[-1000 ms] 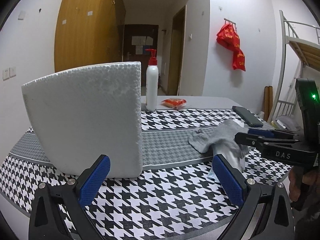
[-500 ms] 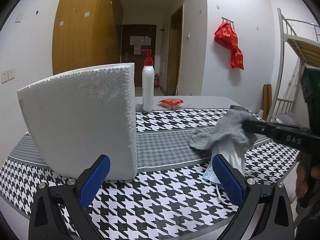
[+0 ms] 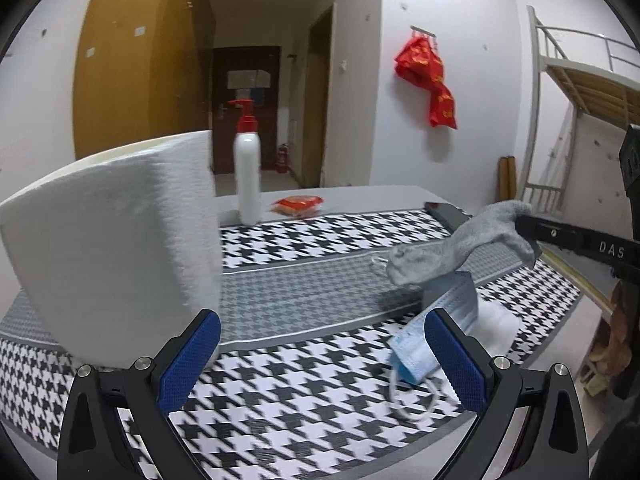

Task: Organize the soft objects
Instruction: 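Lift the grey sock off the mask with the right tool, then move left tool onto the blue face mask while right tool holds the grey sock, then close left tool on the blue face mask and lift it while right tool opens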

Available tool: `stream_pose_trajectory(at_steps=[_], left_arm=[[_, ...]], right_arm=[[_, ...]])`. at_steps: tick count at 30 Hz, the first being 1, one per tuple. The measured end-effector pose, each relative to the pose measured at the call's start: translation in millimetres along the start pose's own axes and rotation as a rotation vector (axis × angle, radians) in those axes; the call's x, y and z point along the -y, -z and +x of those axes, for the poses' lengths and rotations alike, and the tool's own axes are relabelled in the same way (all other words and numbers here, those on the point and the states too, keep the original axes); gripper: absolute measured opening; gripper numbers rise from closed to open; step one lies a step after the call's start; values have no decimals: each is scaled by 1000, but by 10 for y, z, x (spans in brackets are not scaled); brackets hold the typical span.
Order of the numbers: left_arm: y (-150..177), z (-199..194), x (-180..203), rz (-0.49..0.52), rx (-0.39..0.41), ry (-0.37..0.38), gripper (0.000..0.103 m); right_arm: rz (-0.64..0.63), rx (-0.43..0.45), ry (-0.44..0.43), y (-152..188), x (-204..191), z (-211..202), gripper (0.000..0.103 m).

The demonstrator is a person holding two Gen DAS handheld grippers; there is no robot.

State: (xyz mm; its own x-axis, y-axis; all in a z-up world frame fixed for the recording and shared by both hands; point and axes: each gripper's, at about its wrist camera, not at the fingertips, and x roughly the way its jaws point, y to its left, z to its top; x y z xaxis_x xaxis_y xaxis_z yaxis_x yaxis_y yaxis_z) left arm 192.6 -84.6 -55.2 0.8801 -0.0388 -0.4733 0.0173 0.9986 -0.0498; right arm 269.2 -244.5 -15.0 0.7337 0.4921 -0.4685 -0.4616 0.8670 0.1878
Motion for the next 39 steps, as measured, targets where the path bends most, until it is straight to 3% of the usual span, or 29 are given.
stream_pose_trajectory(at_steps=[18,26,39], left_arm=[[-74,295,520,144,-79,161,102],[-164,449,753,209,-102,218,101],[-105,788,865,212,-229,265,65]], right_arm=[[115,61,155,185,510,-477,14],[156,26,172,370,651,-465,14],[190,-68,212,621,795,-296,14]])
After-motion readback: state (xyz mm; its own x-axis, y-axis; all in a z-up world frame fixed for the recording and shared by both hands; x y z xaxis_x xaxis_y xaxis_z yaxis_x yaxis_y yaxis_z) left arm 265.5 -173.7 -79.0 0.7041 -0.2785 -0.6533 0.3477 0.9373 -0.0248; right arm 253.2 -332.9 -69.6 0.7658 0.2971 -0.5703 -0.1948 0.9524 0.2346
